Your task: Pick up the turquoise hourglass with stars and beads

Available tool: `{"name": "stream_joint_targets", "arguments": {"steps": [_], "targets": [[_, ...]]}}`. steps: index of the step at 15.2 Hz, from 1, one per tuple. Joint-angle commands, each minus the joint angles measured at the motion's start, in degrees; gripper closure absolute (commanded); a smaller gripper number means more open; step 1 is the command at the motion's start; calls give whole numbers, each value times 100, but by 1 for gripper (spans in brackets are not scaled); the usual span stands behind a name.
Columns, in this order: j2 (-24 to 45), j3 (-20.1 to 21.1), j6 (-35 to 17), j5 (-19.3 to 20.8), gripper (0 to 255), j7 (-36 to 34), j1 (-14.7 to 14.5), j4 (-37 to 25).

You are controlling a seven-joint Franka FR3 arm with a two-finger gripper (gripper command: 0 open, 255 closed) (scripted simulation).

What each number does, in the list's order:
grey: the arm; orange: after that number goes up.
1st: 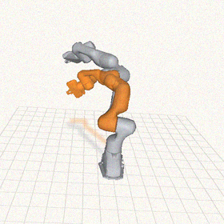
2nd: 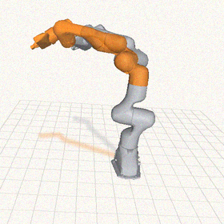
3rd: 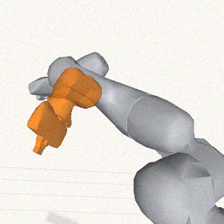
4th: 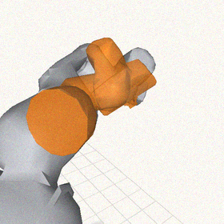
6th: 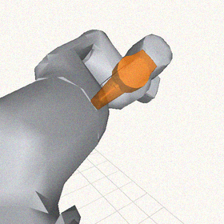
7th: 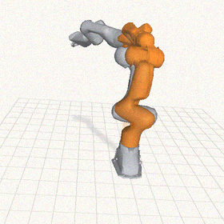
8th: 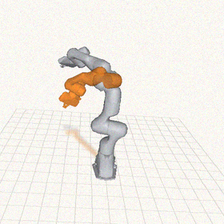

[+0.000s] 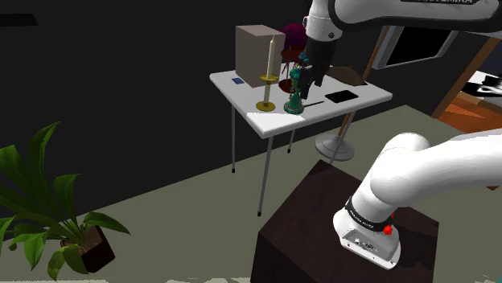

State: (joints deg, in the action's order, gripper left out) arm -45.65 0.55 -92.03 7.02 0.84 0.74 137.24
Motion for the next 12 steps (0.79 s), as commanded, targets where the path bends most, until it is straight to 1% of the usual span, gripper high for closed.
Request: {"name": "stream_joint_targets", "arguments": {"steps": [1, 7, 12], "targets": [[0, 0, 0, 0, 0, 0, 0, 0], [879, -745, -190, 272, 0, 924, 126, -813], [1748, -1321, -267, 293, 0, 1707, 152, -1691]]}}
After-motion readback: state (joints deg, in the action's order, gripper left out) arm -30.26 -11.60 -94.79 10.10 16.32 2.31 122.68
